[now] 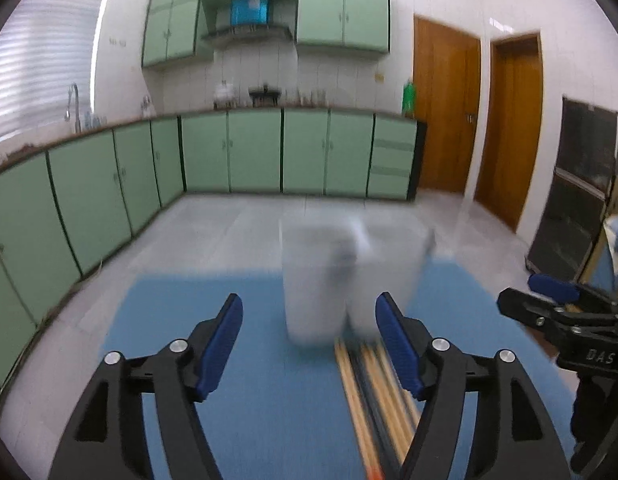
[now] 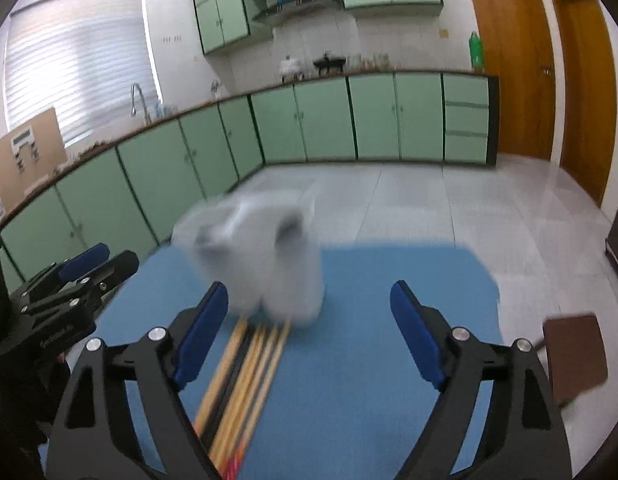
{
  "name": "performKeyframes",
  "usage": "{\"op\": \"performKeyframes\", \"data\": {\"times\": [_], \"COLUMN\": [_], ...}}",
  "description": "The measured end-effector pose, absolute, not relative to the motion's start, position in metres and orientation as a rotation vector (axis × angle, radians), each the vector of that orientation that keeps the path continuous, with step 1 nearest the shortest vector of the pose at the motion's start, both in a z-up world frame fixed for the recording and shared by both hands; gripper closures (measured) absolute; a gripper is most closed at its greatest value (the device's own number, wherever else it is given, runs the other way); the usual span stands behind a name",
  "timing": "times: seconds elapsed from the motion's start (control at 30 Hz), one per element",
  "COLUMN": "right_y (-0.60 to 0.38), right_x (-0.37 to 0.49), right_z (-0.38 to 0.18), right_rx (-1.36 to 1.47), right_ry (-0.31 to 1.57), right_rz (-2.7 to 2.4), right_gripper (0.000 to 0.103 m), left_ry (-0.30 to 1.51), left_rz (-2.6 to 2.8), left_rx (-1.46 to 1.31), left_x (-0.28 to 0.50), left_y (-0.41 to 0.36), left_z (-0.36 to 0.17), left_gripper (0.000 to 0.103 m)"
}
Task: Organize utensils
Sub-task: 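Open the right gripper and withdraw it from the white holder, then grasp one red-patterned chopstick by its end with the right gripper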
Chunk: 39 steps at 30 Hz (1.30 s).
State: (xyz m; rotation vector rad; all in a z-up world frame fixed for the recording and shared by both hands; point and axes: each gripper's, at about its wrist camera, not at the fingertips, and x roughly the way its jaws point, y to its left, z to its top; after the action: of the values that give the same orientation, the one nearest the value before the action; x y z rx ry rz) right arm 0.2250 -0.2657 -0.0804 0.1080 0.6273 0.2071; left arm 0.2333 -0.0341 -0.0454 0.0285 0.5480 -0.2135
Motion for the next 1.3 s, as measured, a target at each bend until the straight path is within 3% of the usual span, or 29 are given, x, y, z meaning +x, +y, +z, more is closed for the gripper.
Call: {"op": "performKeyframes", "data": {"times": [0.2, 0.43, 1.3], "right_y": [-0.248, -0.232, -0.223], "right_x": [0.164, 0.132, 0.130], "right_z": [-0.134, -0.162, -0.169], "right_rx": [0.099, 0.066, -0.061], "right_ry": [0.793, 0.876, 0.925], "right_rz": [0.199, 0.207, 0.101], "right_gripper": [0.020, 0.020, 0.023], "left_ry": [0.747, 0.849, 0.898], "left_rz": [-0.190, -0.161, -0.158], "left_rx": [0.035, 0.040, 0.030], "left_x": [0.183, 0.155, 0.141], "left_y": [-0.030, -0.017, -0.010], "left_z": [-0.102, -0.129, -0.138], "left_gripper": [0.035, 0.034, 0.029]}}
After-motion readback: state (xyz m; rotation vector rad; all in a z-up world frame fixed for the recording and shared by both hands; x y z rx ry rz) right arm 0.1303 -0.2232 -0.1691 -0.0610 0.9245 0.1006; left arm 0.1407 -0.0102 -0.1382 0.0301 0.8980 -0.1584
